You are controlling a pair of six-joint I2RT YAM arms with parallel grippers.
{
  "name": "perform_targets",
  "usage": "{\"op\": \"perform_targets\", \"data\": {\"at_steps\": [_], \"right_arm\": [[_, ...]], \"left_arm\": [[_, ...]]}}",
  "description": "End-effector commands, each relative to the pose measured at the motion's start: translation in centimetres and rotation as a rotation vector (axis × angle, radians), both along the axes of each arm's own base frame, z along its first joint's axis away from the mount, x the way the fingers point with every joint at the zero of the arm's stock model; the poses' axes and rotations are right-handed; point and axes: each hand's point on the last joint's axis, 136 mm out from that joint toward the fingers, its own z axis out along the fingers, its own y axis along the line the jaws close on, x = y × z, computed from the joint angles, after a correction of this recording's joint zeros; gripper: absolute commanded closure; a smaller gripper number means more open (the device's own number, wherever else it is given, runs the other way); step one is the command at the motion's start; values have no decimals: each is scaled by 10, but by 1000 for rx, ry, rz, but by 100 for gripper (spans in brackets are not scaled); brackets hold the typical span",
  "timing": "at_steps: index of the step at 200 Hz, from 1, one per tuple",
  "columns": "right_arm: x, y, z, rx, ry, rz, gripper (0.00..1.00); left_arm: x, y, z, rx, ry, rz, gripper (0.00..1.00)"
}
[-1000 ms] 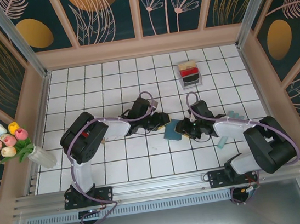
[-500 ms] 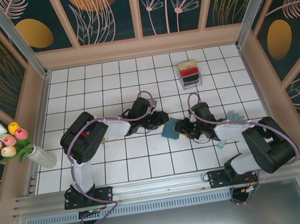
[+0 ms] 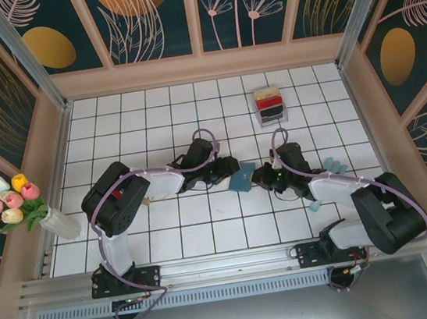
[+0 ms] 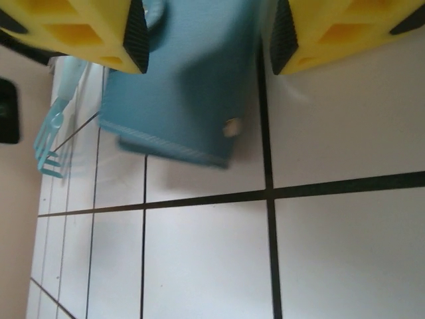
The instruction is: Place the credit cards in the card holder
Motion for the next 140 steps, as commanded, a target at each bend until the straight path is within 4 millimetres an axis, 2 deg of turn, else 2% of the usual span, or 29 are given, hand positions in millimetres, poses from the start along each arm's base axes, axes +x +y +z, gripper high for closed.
{"op": "perform_targets", "data": {"at_steps": [1,15,39,76,91,106,140], "right_arm": [[5,4,33,95,-116,44,98],[6,6,48,143,-151,66,98],[6,10,74,211,-222,99,98],[10,11,92,255,-260,119,98],[11,12,96,261,-272,128,98],[14,12,97,258,-272,124,98],[22,4,76,192,-216,65,97]], "left_arm": [[3,18,10,28,-21,26,41],[6,22,21,-22,-38,21,36],[9,19,45,-158,-53,-14,35],[5,2,92,-357,-117,-114,34],[2,-1,104,-409,-132,-135,35],[0,-1,107,-420,-137,-144,43],[-1,3,113,-424,-165,-137,76]]}}
